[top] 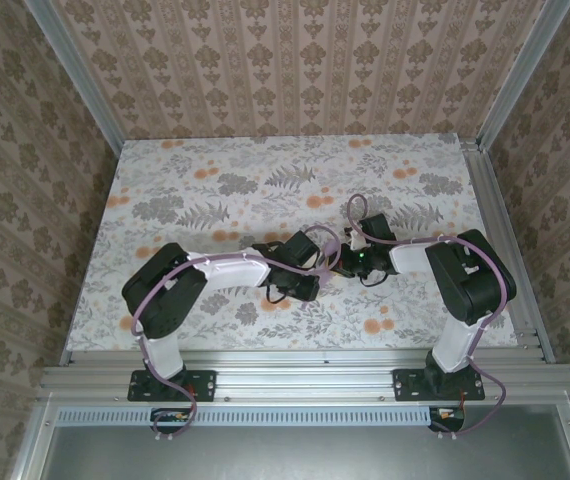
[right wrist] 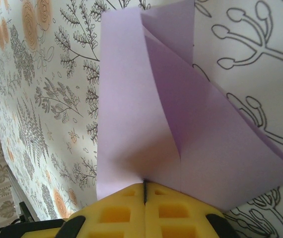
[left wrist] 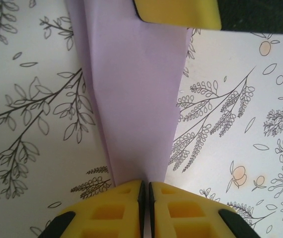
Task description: Fold a paper plane with a square sheet of paper (pick it up from the middle)
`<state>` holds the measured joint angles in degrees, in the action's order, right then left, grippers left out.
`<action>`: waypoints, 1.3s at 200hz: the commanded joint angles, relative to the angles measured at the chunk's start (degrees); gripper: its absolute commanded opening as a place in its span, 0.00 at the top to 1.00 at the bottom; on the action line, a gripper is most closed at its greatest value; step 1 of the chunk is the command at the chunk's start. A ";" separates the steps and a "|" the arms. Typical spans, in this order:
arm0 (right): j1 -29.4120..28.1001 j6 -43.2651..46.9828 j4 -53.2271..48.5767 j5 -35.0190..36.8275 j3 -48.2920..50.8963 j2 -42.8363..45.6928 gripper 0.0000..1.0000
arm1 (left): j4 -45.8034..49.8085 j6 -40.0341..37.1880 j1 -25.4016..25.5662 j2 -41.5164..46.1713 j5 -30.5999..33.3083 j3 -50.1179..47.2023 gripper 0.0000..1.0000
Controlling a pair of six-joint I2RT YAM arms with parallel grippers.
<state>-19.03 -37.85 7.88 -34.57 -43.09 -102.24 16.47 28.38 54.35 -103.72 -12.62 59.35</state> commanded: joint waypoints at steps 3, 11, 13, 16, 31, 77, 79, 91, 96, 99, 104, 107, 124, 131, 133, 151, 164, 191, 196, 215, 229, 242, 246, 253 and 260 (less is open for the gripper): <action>-0.22 1.49 -6.81 5.55 0.99 -1.87 1.00 | 6.85 -1.49 0.71 2.09 1.31 -2.48 0.86; -0.12 1.53 -6.82 5.56 0.99 -1.91 1.00 | 7.19 -1.64 0.91 2.30 1.61 -2.68 0.86; -0.20 1.52 -6.82 5.63 0.99 -1.85 1.00 | 7.29 -1.61 0.93 2.34 1.56 -2.71 0.86; -0.16 1.48 -6.80 5.63 0.99 -1.94 1.00 | 7.39 -1.66 0.89 2.38 1.69 -2.75 0.86; -0.05 1.54 -6.71 5.65 1.06 -1.92 1.00 | 6.99 -1.41 1.10 2.56 1.27 -3.33 0.86; -0.05 1.60 -6.68 5.64 1.17 -2.08 1.00 | 5.59 -0.47 1.95 2.82 0.23 -3.73 0.86; -0.07 1.58 -6.70 5.65 1.19 -1.96 1.00 | 5.66 -0.51 1.94 2.82 0.27 -3.76 0.86; 0.04 1.67 -6.74 5.63 1.17 -1.93 1.00 | 6.16 -0.51 2.15 2.82 0.71 -3.98 0.86; -0.01 1.70 -6.74 5.63 1.17 -1.92 1.00 | 6.26 -0.51 2.29 2.82 0.86 -4.12 0.86; 0.03 1.72 -6.81 5.68 1.17 -1.92 1.00 | 6.37 -0.50 2.40 2.82 0.89 -4.22 0.86; -0.04 1.74 -6.82 5.74 1.17 -1.91 1.00 | 6.38 -0.43 2.43 2.90 1.01 -4.29 0.86; 0.08 1.72 -6.82 5.68 1.19 -1.95 1.00 | 6.52 -0.39 2.61 2.91 1.11 -4.48 0.86; 0.15 1.78 -6.75 5.88 1.30 -2.09 1.00 | 7.58 -0.35 3.26 2.91 2.05 -4.59 0.86; 0.18 1.86 -6.69 5.91 1.34 -2.18 1.00 | 8.19 -0.04 3.63 3.07 2.36 -4.62 0.86; 0.19 1.89 -6.73 5.87 1.39 -2.18 1.00 | 8.28 -0.01 3.76 3.08 2.41 -4.65 0.86; 0.29 1.98 -6.89 6.34 1.56 -1.95 1.00 | 10.06 0.36 5.21 3.61 4.33 -4.80 0.86; 0.42 2.11 -6.98 6.44 1.69 -2.01 1.00 | 11.17 0.57 6.07 3.48 5.31 -4.87 0.86; 0.66 2.50 -7.59 6.87 1.58 -1.87 1.00 | 13.43 0.79 7.63 3.17 7.20 -4.98 0.87; 0.69 2.58 -7.70 7.01 1.53 -1.90 1.00 | 13.58 0.91 7.83 3.26 7.32 -5.13 0.87; 0.77 2.73 -7.88 7.04 1.44 -1.83 1.00 | 13.61 1.40 8.44 3.78 7.23 -5.77 0.87; 0.85 2.71 -7.88 7.06 1.35 -1.88 1.00 | 12.79 1.79 8.80 4.14 6.59 -6.47 0.87; 0.83 2.70 -7.96 7.06 1.27 -1.91 1.00 | 12.45 2.20 9.13 4.23 6.25 -7.11 0.87; 0.86 2.82 -8.03 7.06 1.22 -1.85 1.00 | 12.45 2.36 9.31 4.31 6.25 -7.32 0.87; 0.92 2.86 -8.14 7.04 1.05 -1.86 1.00 | 12.49 2.67 9.61 4.44 6.36 -7.64 0.87; 0.96 2.90 -8.23 7.08 1.00 -1.89 1.00 | 12.45 3.02 9.96 4.66 6.32 -8.10 0.88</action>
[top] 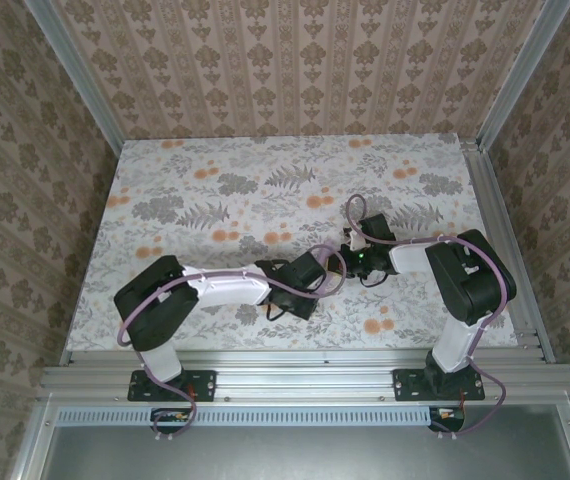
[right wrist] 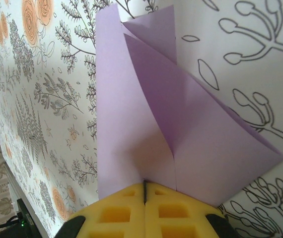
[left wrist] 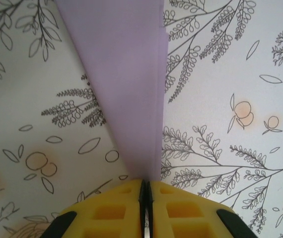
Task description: Fold a paper plane with a square sheet of paper (pick it up from the middle)
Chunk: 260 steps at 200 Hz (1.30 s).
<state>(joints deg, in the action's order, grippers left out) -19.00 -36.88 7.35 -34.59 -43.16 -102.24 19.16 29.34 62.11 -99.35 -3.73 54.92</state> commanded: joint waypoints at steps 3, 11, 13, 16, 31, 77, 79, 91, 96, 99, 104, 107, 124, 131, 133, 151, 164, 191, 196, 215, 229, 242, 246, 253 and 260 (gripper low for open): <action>0.95 1.98 -7.74 7.04 1.06 -1.91 1.00 | 9.68 2.30 2.37 0.56 -2.59 -3.80 0.88; 0.96 1.96 -7.79 7.00 1.04 -1.94 1.00 | 9.58 2.75 2.91 1.03 -2.57 -4.28 0.87; 0.96 1.98 -7.79 6.99 0.99 -2.01 1.00 | 9.54 2.87 2.99 1.18 -2.57 -4.40 0.88; 0.95 1.99 -7.79 6.98 0.91 -1.98 1.00 | 9.52 2.98 3.17 1.30 -2.58 -4.58 0.88; 0.96 2.08 -7.75 6.83 0.76 -2.17 1.00 | 9.41 3.33 3.46 2.14 -2.94 -4.73 0.88; 0.98 1.88 -7.36 6.60 1.47 -1.53 1.00 | 5.37 3.24 2.48 6.85 -6.57 -2.99 0.87; 0.96 1.90 -7.36 6.54 1.56 -1.47 1.00 | 5.01 3.26 2.42 7.14 -6.67 -3.00 0.87; 0.99 1.73 -6.85 6.33 1.82 -1.38 1.00 | 3.36 3.77 1.44 8.75 -7.74 -2.47 0.86; 0.95 1.58 -6.65 6.07 1.92 -1.38 1.00 | 2.75 3.87 0.89 9.30 -8.13 -2.22 0.87; 0.93 1.59 -6.51 6.02 2.00 -1.26 1.00 | 2.42 3.92 0.61 9.54 -8.36 -2.05 0.86; 0.98 1.56 -6.56 5.92 2.00 -1.25 1.00 | 1.75 3.97 -0.10 10.02 -9.00 -1.91 0.86; 0.99 1.62 -6.52 5.93 2.08 -1.16 1.00 | 1.31 4.04 -0.48 10.25 -9.31 -1.71 0.86; 0.95 1.51 -6.34 5.70 2.25 -0.87 1.00 | -2.05 4.23 -2.81 10.58 -11.34 -1.59 0.86; 0.93 1.51 -6.30 5.67 2.29 -0.77 1.00 | -3.40 4.23 -3.92 10.19 -12.10 -1.58 0.86; 0.97 1.54 -6.30 5.58 2.29 -0.75 1.00 | -3.77 4.23 -4.21 10.11 -12.23 -1.57 0.87; 0.91 1.47 -6.11 5.48 2.46 -0.37 1.00 | -7.18 4.40 -6.49 8.48 -12.36 -1.68 0.89; 0.95 1.27 -5.78 5.19 2.55 -0.20 1.00 | -10.62 4.74 -7.86 7.06 -13.11 -2.23 0.90; 0.97 1.19 -5.60 4.97 2.57 -0.39 1.00 | -15.57 5.45 -9.45 3.37 -16.53 -2.04 0.90; 0.98 1.16 -5.59 4.97 2.64 -0.38 1.00 | -16.10 5.57 -9.37 2.77 -17.03 -2.02 0.90; 0.97 1.14 -5.51 4.97 2.62 -0.49 1.00 | -18.81 6.04 -9.24 1.49 -18.72 -2.79 0.90; 0.90 1.11 -5.31 4.89 2.62 -0.63 1.00 | -20.51 6.47 -9.35 0.80 -19.21 -3.99 0.90; 0.90 0.99 -5.16 4.77 2.72 -0.68 1.00 | -20.55 6.48 -9.30 -0.09 -19.19 -4.69 0.90; 0.94 0.94 -5.16 4.70 2.79 -0.60 1.00 | -20.87 6.51 -9.33 -0.33 -19.29 -5.00 0.90; 0.99 1.01 -5.24 4.70 2.73 -0.65 1.00 | -21.56 6.73 -9.29 -0.72 -19.79 -5.58 0.90; 0.94 0.98 -5.25 4.71 2.75 -0.62 1.00 | -21.91 6.84 -9.27 -1.14 -19.99 -5.96 0.90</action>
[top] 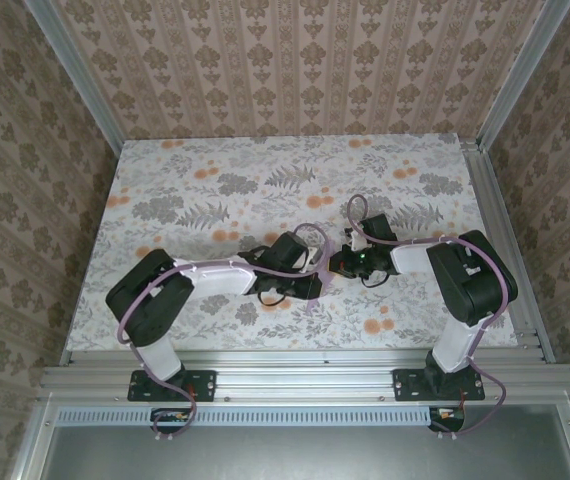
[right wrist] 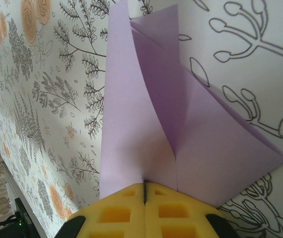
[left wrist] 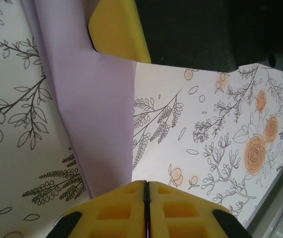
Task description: Fold a paper plane with a square sheet of paper (pick it up from the middle)
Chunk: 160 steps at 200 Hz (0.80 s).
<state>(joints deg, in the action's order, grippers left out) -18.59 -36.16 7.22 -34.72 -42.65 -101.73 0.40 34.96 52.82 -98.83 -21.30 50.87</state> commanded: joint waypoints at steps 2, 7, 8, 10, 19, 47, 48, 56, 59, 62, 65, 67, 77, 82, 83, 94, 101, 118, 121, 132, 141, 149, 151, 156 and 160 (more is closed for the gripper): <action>0.56 0.27 -5.11 4.84 2.23 -1.08 1.00 | -3.07 1.22 0.01 -1.77 -2.49 -2.00 0.90; 0.53 0.16 -5.07 4.75 2.22 -0.99 1.00 | -2.98 1.17 0.09 -2.10 -2.52 -2.17 0.90; 0.51 0.19 -5.05 4.75 2.22 -1.00 1.00 | -2.92 1.12 0.09 -2.17 -2.52 -2.26 0.90; 0.53 0.21 -5.12 4.66 2.22 -0.92 1.00 | -2.88 1.09 0.07 -2.27 -2.52 -2.29 0.90; 0.52 0.21 -5.20 4.66 2.23 -0.60 1.00 | -2.64 0.75 0.06 -2.67 -2.43 -2.65 0.90; 0.49 0.06 -5.29 4.14 1.99 0.10 1.00 | -2.82 0.51 0.05 -3.56 -2.37 -4.20 0.91; 0.49 0.05 -5.29 4.14 1.98 0.11 1.00 | -2.80 0.53 0.03 -3.61 -2.40 -4.33 0.91; 0.56 -0.03 -5.25 3.96 2.01 0.30 1.00 | -2.96 0.48 0.07 -3.78 -2.52 -4.83 0.91; 0.54 -0.09 -5.27 3.96 2.04 0.43 1.00 | -2.95 0.46 0.07 -3.82 -2.44 -4.98 0.91; 0.51 -0.13 -5.22 3.83 2.00 0.48 1.00 | -2.93 0.37 0.09 -3.93 -2.43 -5.12 0.91; 0.55 -0.22 -5.20 3.86 2.03 0.58 1.00 | -2.87 0.28 0.08 -4.01 -2.39 -5.24 0.91; 0.57 -0.27 -5.14 3.82 2.04 0.60 1.00 | -2.85 0.22 0.09 -4.07 -2.35 -5.30 0.91; 0.51 -0.64 -4.86 3.42 2.20 1.07 1.00 | -2.82 0.08 0.09 -4.26 -2.32 -5.82 0.91; 0.49 -0.89 -4.65 3.27 2.22 1.45 1.00 | -2.66 -0.16 0.09 -4.34 -2.25 -6.07 0.91; 0.55 -0.95 -4.62 3.17 2.22 1.49 1.00 | -2.63 -0.20 0.09 -4.35 -2.25 -6.15 0.91; 0.50 -1.51 -4.46 2.82 2.31 2.49 0.97 | -1.74 -0.72 0.05 -4.44 -1.59 -6.39 0.92; 0.53 -1.89 -4.35 2.43 2.44 3.49 0.95 | -1.20 -1.15 0.08 -4.55 -1.15 -6.66 0.92; 0.39 -3.14 -4.29 1.66 2.75 6.52 0.93 | -0.88 -1.72 0.00 -4.53 -0.69 -7.40 0.92; 0.40 -3.39 -4.30 1.48 2.79 7.15 0.92 | -0.79 -1.86 -0.03 -4.60 -0.63 -7.44 0.92; 0.32 -4.55 -3.91 0.04 3.30 9.33 0.92 | -0.50 -2.24 -0.10 -4.63 -0.14 -7.74 0.92; 0.31 -6.07 -2.76 -1.59 4.02 11.09 0.92 | -0.85 -2.44 -0.10 -4.73 0.07 -8.16 0.92; 0.01 -7.18 -2.29 -2.46 4.45 12.39 0.92 | -1.60 -2.35 -0.13 -4.71 0.03 -8.56 0.92; -0.07 -7.30 -2.26 -2.64 4.49 12.73 0.92 | -1.85 -2.29 -0.12 -4.71 -0.08 -8.70 0.92; -0.34 -7.81 -2.28 -2.87 4.67 13.63 0.92 | -2.31 -2.27 -0.13 -4.84 -0.14 -8.91 0.92; -0.65 -8.38 -2.17 -2.90 4.80 14.26 0.92 | -2.50 -2.26 -0.13 -5.00 -0.29 -8.97 0.92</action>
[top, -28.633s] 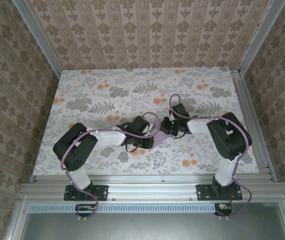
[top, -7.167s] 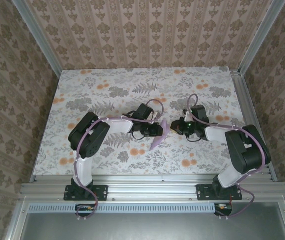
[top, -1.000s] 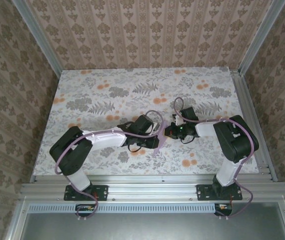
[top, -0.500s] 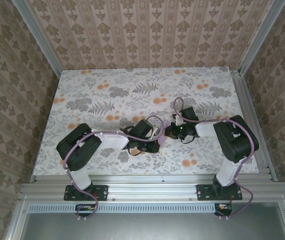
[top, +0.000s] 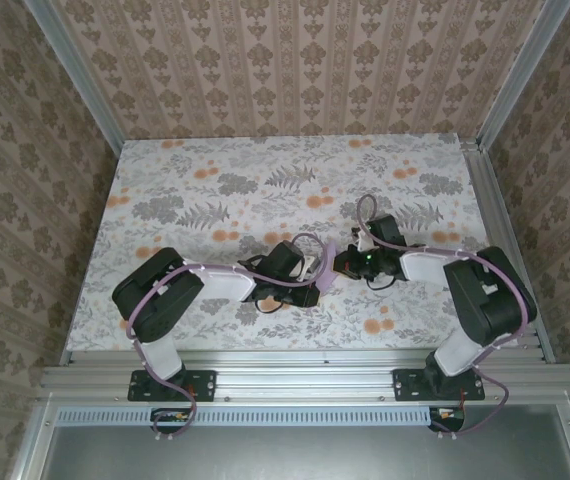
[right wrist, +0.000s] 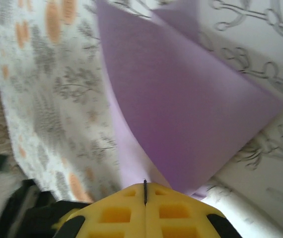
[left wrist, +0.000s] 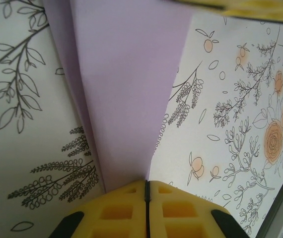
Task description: Fold a paper plane with a square sheet of paper (pick it up from the middle)
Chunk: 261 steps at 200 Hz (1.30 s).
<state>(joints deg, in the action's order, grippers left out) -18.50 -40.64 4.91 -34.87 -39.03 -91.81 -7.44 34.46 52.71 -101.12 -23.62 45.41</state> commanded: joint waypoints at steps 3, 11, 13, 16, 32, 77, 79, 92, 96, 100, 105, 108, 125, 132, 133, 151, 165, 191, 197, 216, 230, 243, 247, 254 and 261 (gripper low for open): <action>-0.81 -4.44 0.45 -2.74 1.29 4.83 0.93 | 5.15 -1.83 0.01 -2.82 1.94 -3.52 0.92; -1.57 -6.17 1.70 -2.79 1.71 5.83 0.93 | 4.81 -2.00 -0.03 -3.15 1.76 -3.52 0.92; -1.79 -6.61 2.04 -2.82 1.79 5.94 0.93 | 4.81 -2.02 -0.03 -3.19 1.74 -3.56 0.92; -2.12 -7.33 2.56 -2.97 1.84 6.09 0.94 | 4.65 -2.09 -0.04 -3.32 1.75 -3.53 0.92; -4.21 -10.38 5.02 -2.30 1.89 6.31 0.95 | 4.77 -2.59 0.03 -3.73 1.86 -3.49 0.92; -6.15 -19.33 19.79 -1.82 6.10 -1.55 0.97 | 4.23 -3.26 0.02 -3.03 2.32 -4.80 0.93; -6.27 -19.50 20.27 -1.72 6.14 -1.95 0.97 | 4.27 -3.26 0.07 -3.03 2.30 -4.80 0.93; -6.59 -20.65 23.26 -1.70 6.13 -4.27 0.98 | 4.13 -3.30 0.02 -3.11 2.19 -5.06 0.93; -6.71 -21.07 24.39 -1.94 6.15 -4.96 0.98 | 4.05 -3.34 0.03 -3.12 2.17 -5.11 0.93; -6.79 -21.47 25.31 -2.07 6.11 -5.72 0.98 | 4.09 -3.34 0.03 -3.20 2.17 -5.22 0.93; -6.89 -21.79 26.04 -2.15 5.99 -6.37 0.98 | 4.10 -3.43 0.06 -3.23 2.16 -5.24 0.93; -7.01 -21.84 26.39 -2.13 5.93 -6.89 0.98 | 4.10 -3.51 0.03 -3.27 2.15 -5.32 0.93; -7.25 -22.56 28.12 -2.18 5.54 -8.83 0.98 | 4.35 -3.82 0.03 -3.38 2.06 -5.33 0.93; -7.25 -22.24 27.67 -1.94 5.39 -9.24 0.98 | 4.58 -3.90 0.02 -3.40 2.16 -5.26 0.93; -7.25 -22.22 27.47 -1.86 5.38 -9.30 0.98 | 4.69 -3.93 0.03 -3.39 2.16 -5.25 0.93; -7.25 -18.88 21.03 0.67 4.05 -9.14 0.99 | 5.52 -4.39 0.02 -3.47 2.35 -5.32 0.94; -7.25 -16.73 16.45 2.69 2.89 -9.06 0.99 | 5.87 -4.56 0.02 -3.40 2.41 -5.37 0.94; -7.16 -13.92 11.19 5.90 0.79 -9.76 0.99 | 6.56 -4.91 -0.02 -3.34 2.46 -5.62 0.94; -7.16 -13.41 10.25 6.52 0.29 -10.14 0.99 | 6.90 -5.01 0.01 -3.40 2.60 -5.55 0.94; -6.83 -11.65 7.28 8.41 -1.34 -10.85 1.00 | 8.27 -5.78 0.20 -3.32 3.17 -5.33 0.94; -6.27 -10.79 5.98 9.27 -2.14 -11.47 1.00 | 8.73 -6.06 0.23 -3.34 3.54 -5.55 0.94; -5.51 -10.50 5.99 9.60 -2.32 -11.94 1.00 | 9.42 -6.36 0.36 -3.21 4.12 -5.73 0.94; -5.14 -10.50 6.08 9.69 -2.36 -12.05 1.00 | 9.71 -6.47 0.52 -3.21 4.35 -5.77 0.95; -4.65 -10.51 6.30 9.58 -2.45 -12.28 1.00 | 10.20 -6.91 0.81 -3.21 4.71 -5.77 0.95; -4.19 -10.61 6.82 9.24 -2.53 -12.56 1.00 | 10.64 -7.31 1.06 -3.29 5.18 -5.81 0.95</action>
<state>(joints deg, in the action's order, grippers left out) -25.45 -53.36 13.89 -32.60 -40.47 -101.62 -11.14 30.13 52.64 -100.86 -24.16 43.16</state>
